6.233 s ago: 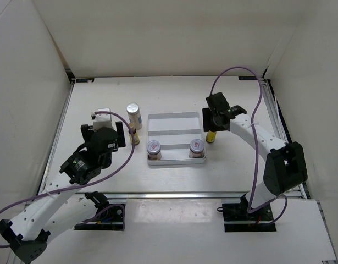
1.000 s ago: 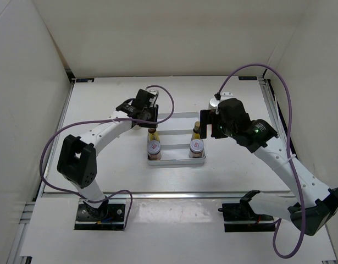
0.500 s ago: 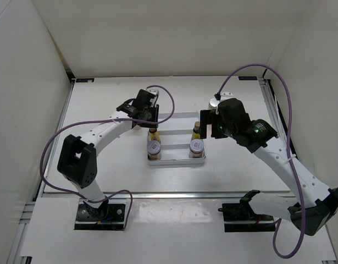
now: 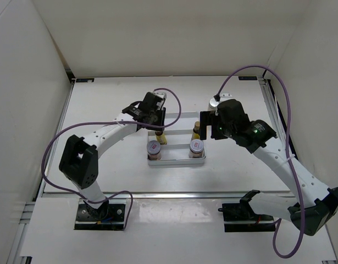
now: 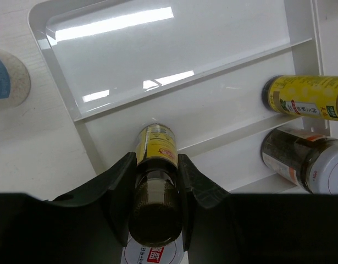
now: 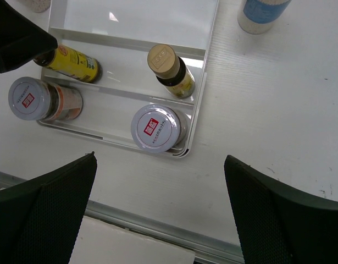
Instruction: Organize the condiment bottles
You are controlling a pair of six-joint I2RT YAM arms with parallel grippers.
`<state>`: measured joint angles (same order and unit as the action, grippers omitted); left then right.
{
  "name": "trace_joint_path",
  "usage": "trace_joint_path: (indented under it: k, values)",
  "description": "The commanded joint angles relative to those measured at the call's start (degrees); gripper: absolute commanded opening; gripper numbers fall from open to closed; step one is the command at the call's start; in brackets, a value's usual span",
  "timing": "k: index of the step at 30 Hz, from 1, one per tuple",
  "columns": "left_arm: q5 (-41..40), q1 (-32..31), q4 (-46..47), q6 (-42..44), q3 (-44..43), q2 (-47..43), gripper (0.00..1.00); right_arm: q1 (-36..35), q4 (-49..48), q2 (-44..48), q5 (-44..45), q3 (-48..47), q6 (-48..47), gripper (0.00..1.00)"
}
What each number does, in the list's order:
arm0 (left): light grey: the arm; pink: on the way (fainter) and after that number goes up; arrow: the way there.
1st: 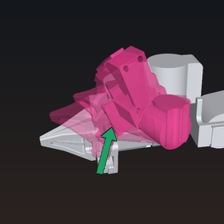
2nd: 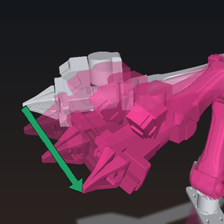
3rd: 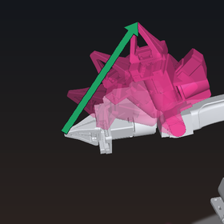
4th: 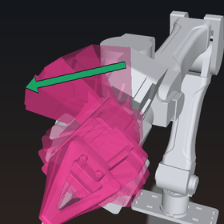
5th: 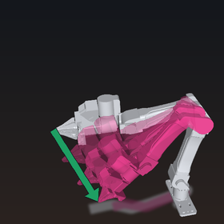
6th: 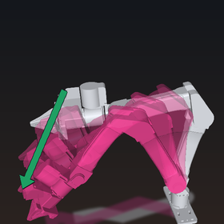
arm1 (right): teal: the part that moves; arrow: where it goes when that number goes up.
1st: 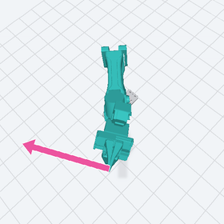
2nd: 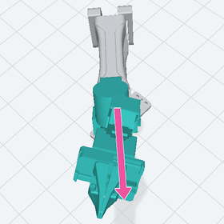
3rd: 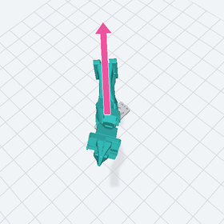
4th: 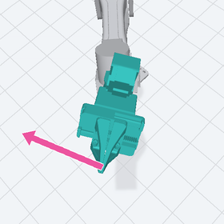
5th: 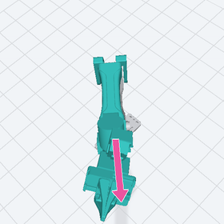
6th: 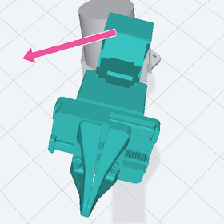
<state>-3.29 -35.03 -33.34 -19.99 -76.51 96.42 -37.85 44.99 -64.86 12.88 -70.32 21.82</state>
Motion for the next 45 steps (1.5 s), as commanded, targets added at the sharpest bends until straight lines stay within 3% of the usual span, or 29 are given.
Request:
trace_joint_path:
  k: [1,10,13,16,17,19,21,23,30,33,36,38,41,45]
  values:
    - [-3.4,-0.2,-2.3,0.0,0.0,1.1,0.16,0.3,-0.8,0.8,-0.2,0.3,-1.2,1.0]
    - [-9.5,-0.2,-5.6,2.2,-3.7,2.2,0.19,0.3,-0.8,0.8,-0.2,0.8,-1.2,1.0]
    - [-9.5,-0.2,-5.6,2.2,-3.7,2.7,0.25,0.3,-0.8,0.8,-0.2,0.8,-1.2,1.0]
    - [-8.9,-0.2,-5.6,2.2,-3.7,3.2,0.37,0.3,-0.8,0.8,0.3,0.8,-1.2,1.0]
    - [-8.9,-0.2,-5.6,2.2,-3.7,3.2,0.46,0.3,-0.8,0.8,0.3,0.8,-1.2,1.0]
    - [-8.9,-0.2,-5.6,1.6,-3.2,3.2,0.57,0.3,-0.8,0.8,0.3,0.8,-1.2,1.0]
    - [-8.9,-0.2,-5.6,1.6,-3.2,3.2,0.75,0.3,-0.8,0.8,0.3,0.8,-1.2,1.0]
    - [-8.9,-0.2,-5.6,1.6,-3.2,3.2,1.0,0.3,-0.8,0.8,0.8,0.8,-1.2,1.0]
    - [-13.9,-0.2,-11.9,3.2,-10.1,-3.1,1.0,1.5,-0.3,0.2,3.4,-2.9,-3.5,1.0]
    - [-18.8,-0.2,-12.5,6.4,-12.3,-8.8,1.0,4.7,-0.3,-2.8,2.0,-6.2,-5.7,1.0]
    - [-18.9,3.2,-12.5,9.1,-10.9,-13.8,1.0,10.3,1.8,-8.4,0.0,-13.3,-9.1,1.0]
    - [-21.1,5.0,-11.2,10.1,-6.2,-16.0,1.0,12.6,3.2,-13.3,-0.8,-19.6,-10.0,1.0]
    - [-31.2,6.4,-6.2,9.5,4.8,-21.0,1.0,15.8,3.2,-17.7,-4.2,-24.4,-11.4,1.0]
    - [-33.6,6.4,1.6,6.6,18.6,-33.0,1.0,17.3,2.6,-24.3,-4.7,-29.0,-11.9,1.0]
